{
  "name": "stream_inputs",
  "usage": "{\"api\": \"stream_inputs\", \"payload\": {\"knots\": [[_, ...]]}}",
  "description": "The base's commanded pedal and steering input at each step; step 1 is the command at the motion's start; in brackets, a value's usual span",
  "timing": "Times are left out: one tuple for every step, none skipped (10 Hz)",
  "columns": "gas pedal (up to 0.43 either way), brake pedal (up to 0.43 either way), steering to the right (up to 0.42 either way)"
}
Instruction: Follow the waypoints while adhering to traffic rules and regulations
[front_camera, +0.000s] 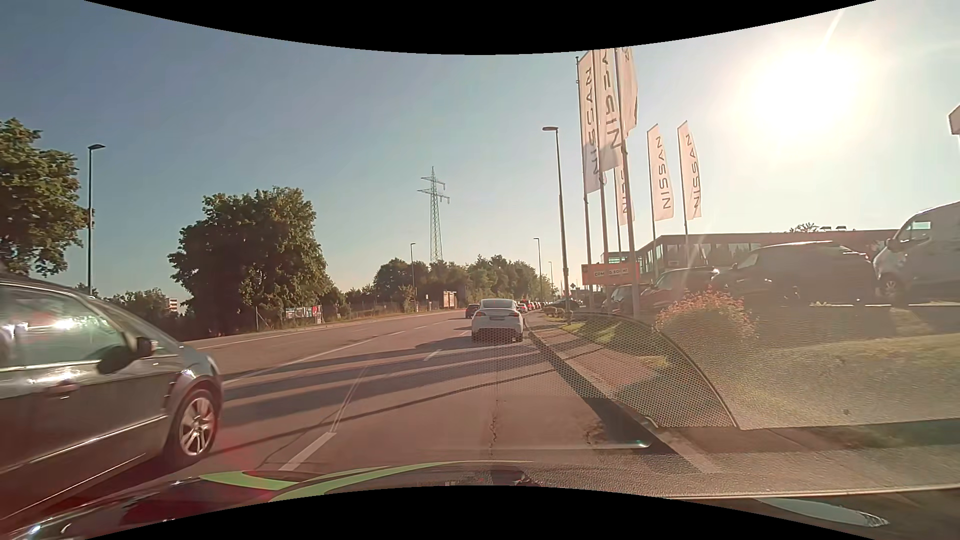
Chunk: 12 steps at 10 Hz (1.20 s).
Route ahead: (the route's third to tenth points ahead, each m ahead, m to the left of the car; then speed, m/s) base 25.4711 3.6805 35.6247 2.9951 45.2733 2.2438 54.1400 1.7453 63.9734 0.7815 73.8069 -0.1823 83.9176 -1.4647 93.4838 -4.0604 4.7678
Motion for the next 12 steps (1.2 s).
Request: {"api": "stream_inputs", "payload": {"knots": [[0.000,0.000,0.005],[0.000,0.000,0.005],[0.000,0.000,0.003],[0.000,0.000,0.003],[0.000,0.000,0.002],[0.000,0.000,0.002],[0.000,0.000,0.002],[0.000,0.000,0.001],[0.000,0.000,0.002],[0.000,0.000,0.001],[0.000,0.000,0.002],[0.000,0.000,0.001]]}}
